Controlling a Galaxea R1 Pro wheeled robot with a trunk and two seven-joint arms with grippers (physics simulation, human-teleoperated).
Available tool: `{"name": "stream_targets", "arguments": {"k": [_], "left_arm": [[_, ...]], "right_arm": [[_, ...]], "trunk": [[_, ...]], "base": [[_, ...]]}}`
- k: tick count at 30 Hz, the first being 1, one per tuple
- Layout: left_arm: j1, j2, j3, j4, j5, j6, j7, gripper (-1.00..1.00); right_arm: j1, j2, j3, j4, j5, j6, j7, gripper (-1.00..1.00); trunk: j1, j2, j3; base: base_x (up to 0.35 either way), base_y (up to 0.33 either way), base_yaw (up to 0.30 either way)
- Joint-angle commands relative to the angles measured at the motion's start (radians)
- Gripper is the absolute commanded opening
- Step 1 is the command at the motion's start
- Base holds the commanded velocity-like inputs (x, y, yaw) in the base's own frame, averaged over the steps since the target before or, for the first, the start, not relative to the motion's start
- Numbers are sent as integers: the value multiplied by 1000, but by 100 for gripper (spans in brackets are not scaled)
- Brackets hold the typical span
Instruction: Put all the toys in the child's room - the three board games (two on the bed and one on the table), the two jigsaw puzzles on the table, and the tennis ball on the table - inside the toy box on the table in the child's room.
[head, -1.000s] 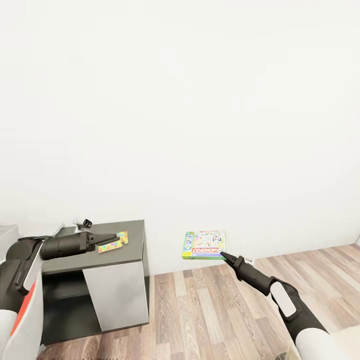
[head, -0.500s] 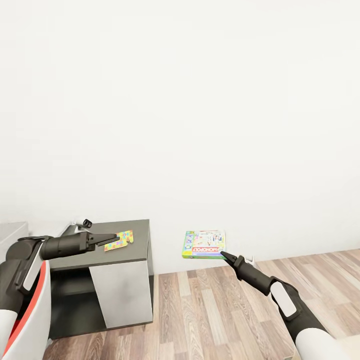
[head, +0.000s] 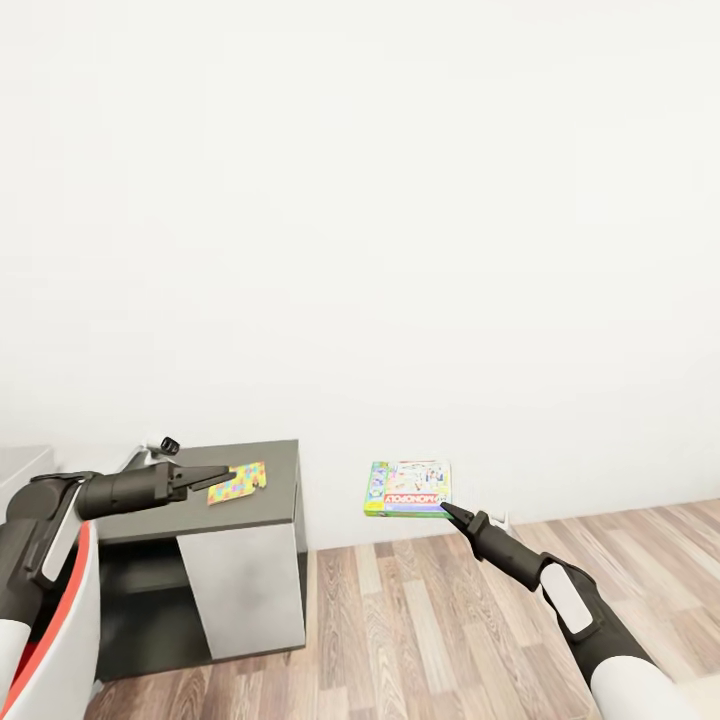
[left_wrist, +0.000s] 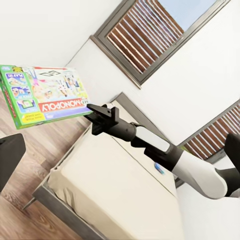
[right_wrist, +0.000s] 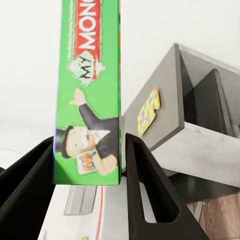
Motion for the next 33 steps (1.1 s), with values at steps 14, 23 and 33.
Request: {"name": "stream_targets", "arguments": {"k": [14,23,33], "left_arm": [[0,0,0,0,-1,11,-4,100],[3,3,3,0,3,11,-7,100],[2,4,6,0,0,12,-7,100]], "right_arm": [[-1,0,-1,0,3,6,0,-100],[-1,0,-1,0,4,6,0,-100],[-1,0,-1,0,6,5,0,-100]], "trunk": [[1,-2,-2],[1,-2,-2],[-30,54,23]], "base": [[272,104,65],[59,19,287],[1,0,118]]}}
